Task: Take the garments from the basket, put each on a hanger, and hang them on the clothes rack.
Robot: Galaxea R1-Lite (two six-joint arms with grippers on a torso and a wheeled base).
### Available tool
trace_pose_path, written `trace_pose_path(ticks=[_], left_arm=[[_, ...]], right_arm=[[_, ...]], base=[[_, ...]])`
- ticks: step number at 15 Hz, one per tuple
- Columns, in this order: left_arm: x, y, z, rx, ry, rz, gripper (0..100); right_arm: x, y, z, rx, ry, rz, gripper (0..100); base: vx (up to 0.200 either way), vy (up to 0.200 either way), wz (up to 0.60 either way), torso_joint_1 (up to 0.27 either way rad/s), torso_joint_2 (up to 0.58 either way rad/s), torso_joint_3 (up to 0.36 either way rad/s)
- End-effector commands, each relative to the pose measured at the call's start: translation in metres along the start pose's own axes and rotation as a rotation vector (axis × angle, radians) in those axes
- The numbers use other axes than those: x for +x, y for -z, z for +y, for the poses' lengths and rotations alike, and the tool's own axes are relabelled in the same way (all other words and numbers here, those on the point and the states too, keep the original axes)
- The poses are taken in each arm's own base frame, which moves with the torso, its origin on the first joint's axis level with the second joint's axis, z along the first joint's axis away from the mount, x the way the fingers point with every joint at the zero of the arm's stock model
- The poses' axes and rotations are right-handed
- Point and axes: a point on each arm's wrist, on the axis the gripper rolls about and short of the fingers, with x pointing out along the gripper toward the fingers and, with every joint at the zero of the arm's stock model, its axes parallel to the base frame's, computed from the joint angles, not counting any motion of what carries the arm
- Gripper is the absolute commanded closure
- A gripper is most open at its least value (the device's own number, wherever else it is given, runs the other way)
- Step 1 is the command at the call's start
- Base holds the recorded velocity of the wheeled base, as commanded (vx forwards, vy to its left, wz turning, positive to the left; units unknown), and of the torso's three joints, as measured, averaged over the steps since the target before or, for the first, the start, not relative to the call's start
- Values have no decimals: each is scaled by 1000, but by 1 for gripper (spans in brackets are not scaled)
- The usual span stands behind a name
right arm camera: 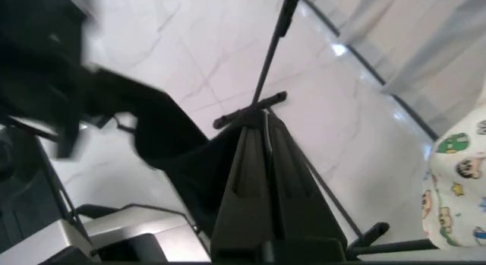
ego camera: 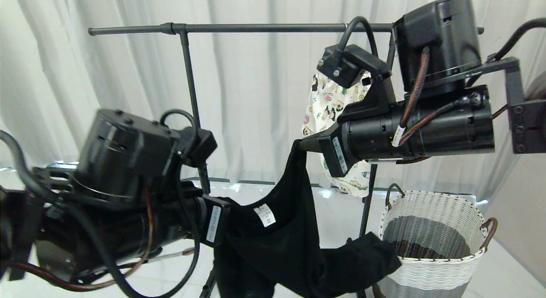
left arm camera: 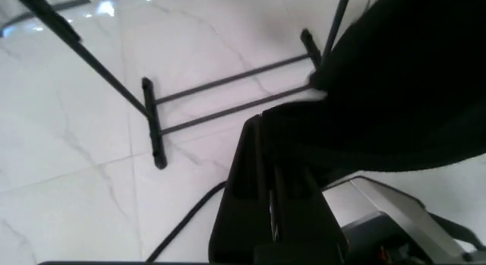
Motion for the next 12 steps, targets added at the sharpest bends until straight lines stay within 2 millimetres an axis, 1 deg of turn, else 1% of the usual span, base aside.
trace_pose_path(ticks=[1,4,7,9,10,12], left_arm=[[-48,-27,7,25,19,-139,100],[-73,-41,-1,166,58,-159,100],[-88,-53,-12,193,114,-194,100],[-93,-61,-14,203,110,-227,100],[-95,-63,-13,210,96,-240,100],[-100,-69,-13,200,73,-269,100]], right_arm=[[-28,-2,0,-1,52,-23,100],[-68,12,-5,10,130,-26,100],[-113,24,-15,35,205,-45,100],[-138,23,-17,43,241,-57,100],[-143,22,-17,41,244,-68,100],[-144,20,-17,40,245,-75,100]], base=[[0,0,0,0,0,0],[0,0,0,0,0,0],[0,0,0,0,0,0],[0,0,0,0,0,0],[0,0,0,0,0,0],[0,0,0,0,0,0]])
